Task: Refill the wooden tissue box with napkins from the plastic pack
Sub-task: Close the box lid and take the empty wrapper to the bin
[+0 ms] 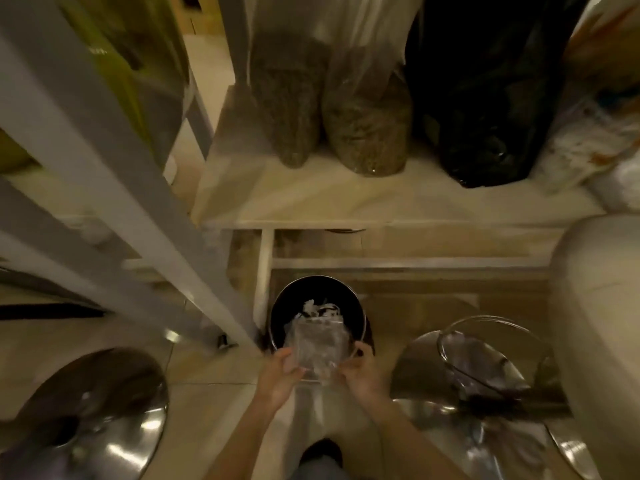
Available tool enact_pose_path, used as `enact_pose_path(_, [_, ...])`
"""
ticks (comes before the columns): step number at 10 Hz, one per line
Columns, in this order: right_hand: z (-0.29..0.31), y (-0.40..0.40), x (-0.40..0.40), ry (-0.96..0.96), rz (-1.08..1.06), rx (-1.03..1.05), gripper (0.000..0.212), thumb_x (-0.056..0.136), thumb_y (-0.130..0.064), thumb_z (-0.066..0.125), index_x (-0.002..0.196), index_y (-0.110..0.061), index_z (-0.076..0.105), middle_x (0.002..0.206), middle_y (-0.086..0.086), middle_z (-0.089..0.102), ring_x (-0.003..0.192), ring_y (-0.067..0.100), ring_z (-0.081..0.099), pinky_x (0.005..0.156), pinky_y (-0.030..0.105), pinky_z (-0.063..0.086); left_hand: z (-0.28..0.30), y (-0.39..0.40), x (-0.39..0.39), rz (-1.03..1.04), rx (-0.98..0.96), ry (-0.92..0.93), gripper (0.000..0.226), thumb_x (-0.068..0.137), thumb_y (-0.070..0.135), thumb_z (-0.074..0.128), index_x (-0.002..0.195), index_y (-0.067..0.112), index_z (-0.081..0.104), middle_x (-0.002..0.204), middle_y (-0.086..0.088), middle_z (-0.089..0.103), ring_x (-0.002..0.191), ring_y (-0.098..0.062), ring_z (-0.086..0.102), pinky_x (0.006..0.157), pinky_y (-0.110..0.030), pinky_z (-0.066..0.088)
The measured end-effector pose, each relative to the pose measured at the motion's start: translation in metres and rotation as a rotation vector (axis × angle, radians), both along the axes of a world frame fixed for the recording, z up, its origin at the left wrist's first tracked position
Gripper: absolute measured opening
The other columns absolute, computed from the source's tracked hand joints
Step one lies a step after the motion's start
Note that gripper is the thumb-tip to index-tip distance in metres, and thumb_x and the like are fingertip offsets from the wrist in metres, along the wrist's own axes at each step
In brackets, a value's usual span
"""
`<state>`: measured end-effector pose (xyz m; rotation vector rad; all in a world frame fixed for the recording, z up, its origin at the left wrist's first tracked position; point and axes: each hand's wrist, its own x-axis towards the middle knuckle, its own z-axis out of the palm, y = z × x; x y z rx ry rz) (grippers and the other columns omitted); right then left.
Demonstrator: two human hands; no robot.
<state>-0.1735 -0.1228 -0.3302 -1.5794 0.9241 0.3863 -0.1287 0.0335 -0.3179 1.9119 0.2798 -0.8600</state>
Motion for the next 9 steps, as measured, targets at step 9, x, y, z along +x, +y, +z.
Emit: enact_pose_path(9, [0.172,0.029,0.002,-0.082,0.461,-0.323,0.067,0.088,-0.019,0.054,0.145,-0.015,0.018,0.142,0.013,0.044,0.129,0.029,0.043,0.105,0.04,0.04,0.18,-0.008,-0.009,-0.443,0.379,-0.344,0.061,0.092,0.026,0.047,0.143,0.009,0.021,0.136,-0.015,0.05,0.123,-0.028,0.049,0.1,-0.032,0.04])
